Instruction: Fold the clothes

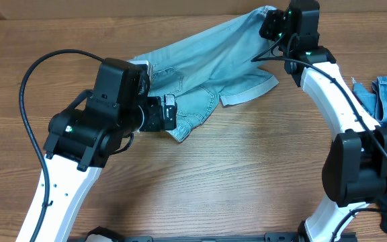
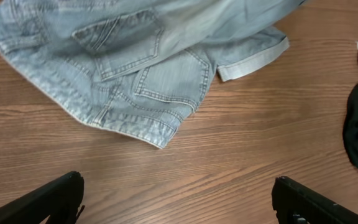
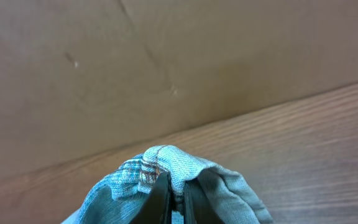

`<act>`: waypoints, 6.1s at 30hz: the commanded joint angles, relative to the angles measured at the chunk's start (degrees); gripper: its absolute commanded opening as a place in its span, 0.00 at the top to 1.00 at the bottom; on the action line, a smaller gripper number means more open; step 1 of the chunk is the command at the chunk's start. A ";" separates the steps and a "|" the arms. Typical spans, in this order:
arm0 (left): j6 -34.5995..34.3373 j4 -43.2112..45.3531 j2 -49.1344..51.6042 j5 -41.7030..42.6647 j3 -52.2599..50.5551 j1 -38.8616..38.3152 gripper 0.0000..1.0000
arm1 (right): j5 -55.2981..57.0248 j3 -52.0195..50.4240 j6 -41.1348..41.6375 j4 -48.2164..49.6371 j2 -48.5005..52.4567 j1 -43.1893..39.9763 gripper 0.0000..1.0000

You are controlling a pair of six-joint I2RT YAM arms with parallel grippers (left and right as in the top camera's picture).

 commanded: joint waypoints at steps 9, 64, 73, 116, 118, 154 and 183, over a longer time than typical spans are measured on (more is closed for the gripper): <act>-0.94 -0.72 5.07 0.24 1.11 -0.37 0.00 | 6.51 1.66 2.80 1.73 5.95 -2.47 0.78; 2.93 6.56 8.41 -4.20 1.11 -0.46 0.00 | 1.31 -11.85 34.01 -35.80 -3.61 8.90 0.96; 2.93 6.73 8.41 -4.22 1.11 -0.46 0.00 | 16.96 -11.85 22.69 -56.57 -31.01 8.90 0.96; 11.69 31.95 25.92 18.49 -33.88 -5.29 0.00 | 24.57 -11.91 16.48 -64.26 -37.79 0.85 0.96; 11.72 32.54 25.92 17.88 -33.88 -5.20 0.00 | 24.57 -11.91 16.48 -64.26 -37.79 0.85 0.96; 13.57 -7.28 -0.96 -5.95 0.48 28.59 0.96 | 18.27 -11.91 10.23 -62.45 -34.21 0.85 0.96; 15.15 -9.14 -0.98 -7.85 4.22 28.59 0.96 | -18.91 -12.02 -23.91 -51.87 -4.44 0.85 0.19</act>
